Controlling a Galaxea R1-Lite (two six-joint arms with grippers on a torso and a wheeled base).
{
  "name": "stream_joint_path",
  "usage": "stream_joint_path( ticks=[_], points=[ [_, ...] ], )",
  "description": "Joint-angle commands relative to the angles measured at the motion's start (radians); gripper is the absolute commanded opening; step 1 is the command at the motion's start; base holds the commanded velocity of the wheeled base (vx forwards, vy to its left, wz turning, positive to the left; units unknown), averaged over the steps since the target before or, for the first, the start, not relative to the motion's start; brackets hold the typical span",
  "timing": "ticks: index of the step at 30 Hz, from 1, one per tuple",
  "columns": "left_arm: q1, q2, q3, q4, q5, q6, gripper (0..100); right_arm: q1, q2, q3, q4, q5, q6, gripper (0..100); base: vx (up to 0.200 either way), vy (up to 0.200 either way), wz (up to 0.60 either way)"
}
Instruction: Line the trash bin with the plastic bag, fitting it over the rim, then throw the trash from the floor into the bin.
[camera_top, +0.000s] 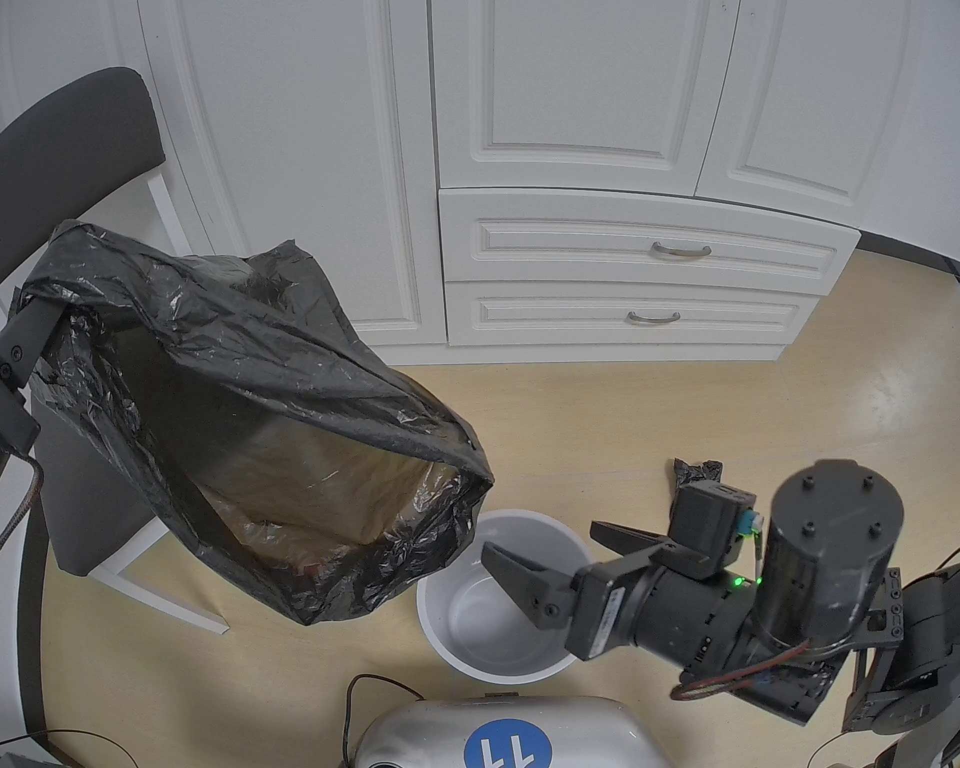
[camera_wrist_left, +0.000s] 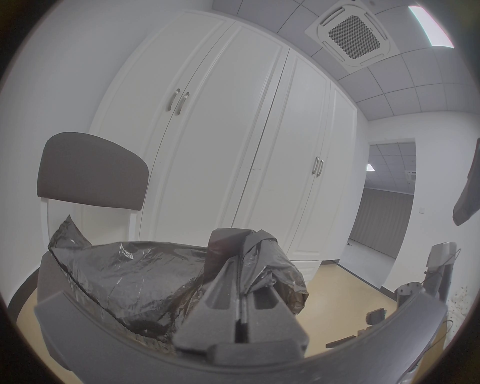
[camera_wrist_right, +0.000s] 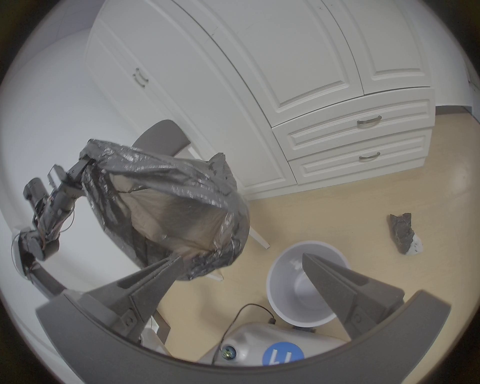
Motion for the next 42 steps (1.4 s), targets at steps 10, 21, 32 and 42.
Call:
stream_joint_path(
  ticks=[10,21,32,42],
  points=[
    [-0.012,-0.003,-0.006,-0.001,0.007,0.002,0,0.035,0.28,-0.164,-0.038,-0.051,0.063,100,0.0,0.0,0.0],
    [-0.012,-0.005,-0.004,-0.001,0.007,0.007,0,0.031,0.273,-0.185,-0.027,-0.084,0.038,100,0.0,0.0,0.0],
    [-0.006,-0.02,-0.01,-0.001,0.01,0.01,0,0.048,0.286,-0.122,-0.001,-0.106,0.026,100,0.0,0.0,0.0],
    [-0.006,-0.026,-0.01,0.001,0.01,0.011,0,0.035,0.402,-0.21,-0.01,-0.115,0.137,100,0.0,0.0,0.0]
  ],
)
